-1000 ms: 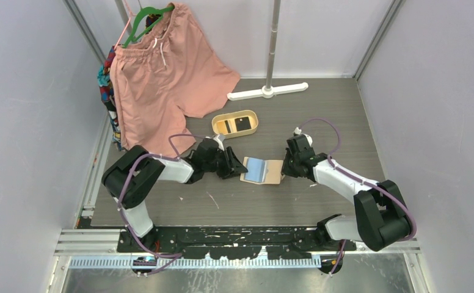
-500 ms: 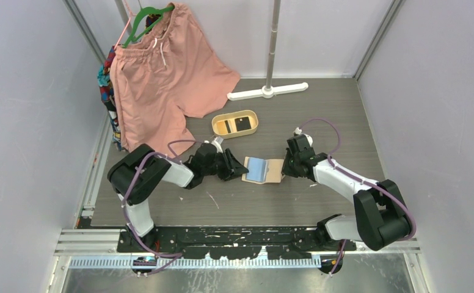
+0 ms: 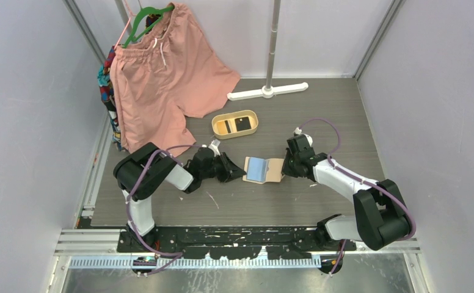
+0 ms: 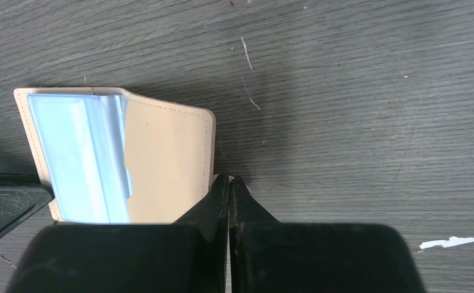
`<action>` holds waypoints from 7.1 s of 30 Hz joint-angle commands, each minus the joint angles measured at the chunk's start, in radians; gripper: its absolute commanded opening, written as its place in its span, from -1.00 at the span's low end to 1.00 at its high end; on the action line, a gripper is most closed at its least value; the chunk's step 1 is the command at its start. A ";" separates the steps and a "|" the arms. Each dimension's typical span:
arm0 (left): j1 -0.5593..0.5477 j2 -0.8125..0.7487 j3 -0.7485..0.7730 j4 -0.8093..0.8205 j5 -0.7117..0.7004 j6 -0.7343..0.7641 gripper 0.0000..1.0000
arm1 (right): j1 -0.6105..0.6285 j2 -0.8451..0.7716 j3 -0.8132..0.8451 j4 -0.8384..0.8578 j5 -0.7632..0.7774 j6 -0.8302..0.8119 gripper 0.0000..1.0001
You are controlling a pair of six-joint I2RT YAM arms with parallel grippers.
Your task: Take the credit cards out of the card holder
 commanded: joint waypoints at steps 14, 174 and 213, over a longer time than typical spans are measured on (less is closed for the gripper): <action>-0.003 -0.157 0.072 -0.129 0.019 0.150 -1.00 | 0.001 -0.137 0.173 -0.121 0.077 -0.116 0.97; -0.020 -0.412 -0.114 -0.572 -0.375 0.222 -1.00 | 0.302 0.298 -0.078 0.891 -0.347 0.415 0.95; -0.020 -0.426 -0.126 -0.585 -0.386 0.219 -1.00 | 0.344 0.583 -0.152 1.560 -0.466 0.637 0.79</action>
